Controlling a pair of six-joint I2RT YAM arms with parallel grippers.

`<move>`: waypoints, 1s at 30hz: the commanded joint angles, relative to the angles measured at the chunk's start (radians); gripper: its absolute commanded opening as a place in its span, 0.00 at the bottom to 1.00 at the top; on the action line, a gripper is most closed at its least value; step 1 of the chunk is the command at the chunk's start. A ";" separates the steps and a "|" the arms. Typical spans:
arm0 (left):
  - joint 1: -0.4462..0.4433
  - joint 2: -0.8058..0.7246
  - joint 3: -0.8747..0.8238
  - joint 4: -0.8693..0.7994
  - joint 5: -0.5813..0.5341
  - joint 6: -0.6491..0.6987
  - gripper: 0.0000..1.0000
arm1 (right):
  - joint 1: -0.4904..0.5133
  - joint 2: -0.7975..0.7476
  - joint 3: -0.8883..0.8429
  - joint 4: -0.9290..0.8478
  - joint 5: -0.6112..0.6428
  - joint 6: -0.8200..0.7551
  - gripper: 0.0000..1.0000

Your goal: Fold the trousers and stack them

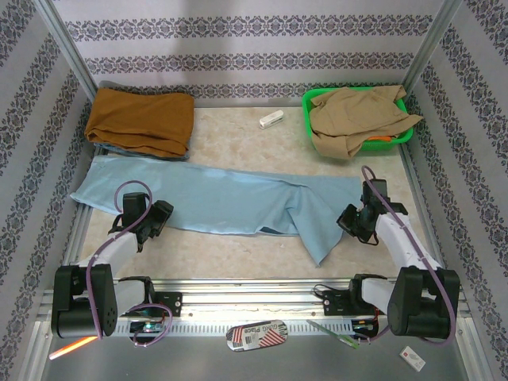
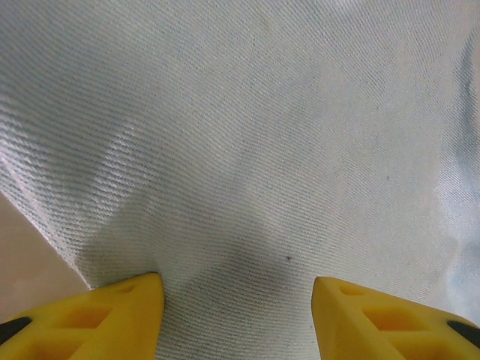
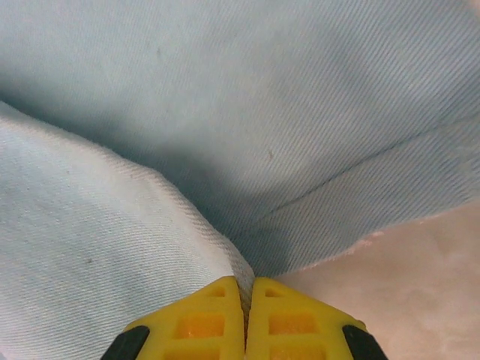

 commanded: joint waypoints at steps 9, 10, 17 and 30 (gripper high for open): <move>0.007 -0.004 -0.016 -0.029 0.033 0.002 0.54 | -0.089 0.128 0.394 -0.014 0.215 -0.042 0.00; 0.007 -0.010 -0.012 -0.046 0.025 0.013 0.54 | -0.093 0.155 0.413 -0.007 0.226 -0.043 0.00; 0.007 -0.057 -0.015 -0.084 0.027 0.044 0.54 | -0.101 0.369 0.547 0.020 0.224 -0.047 0.00; 0.007 -0.042 -0.026 -0.066 0.043 0.044 0.55 | -0.104 0.645 0.756 -0.025 0.187 -0.094 0.01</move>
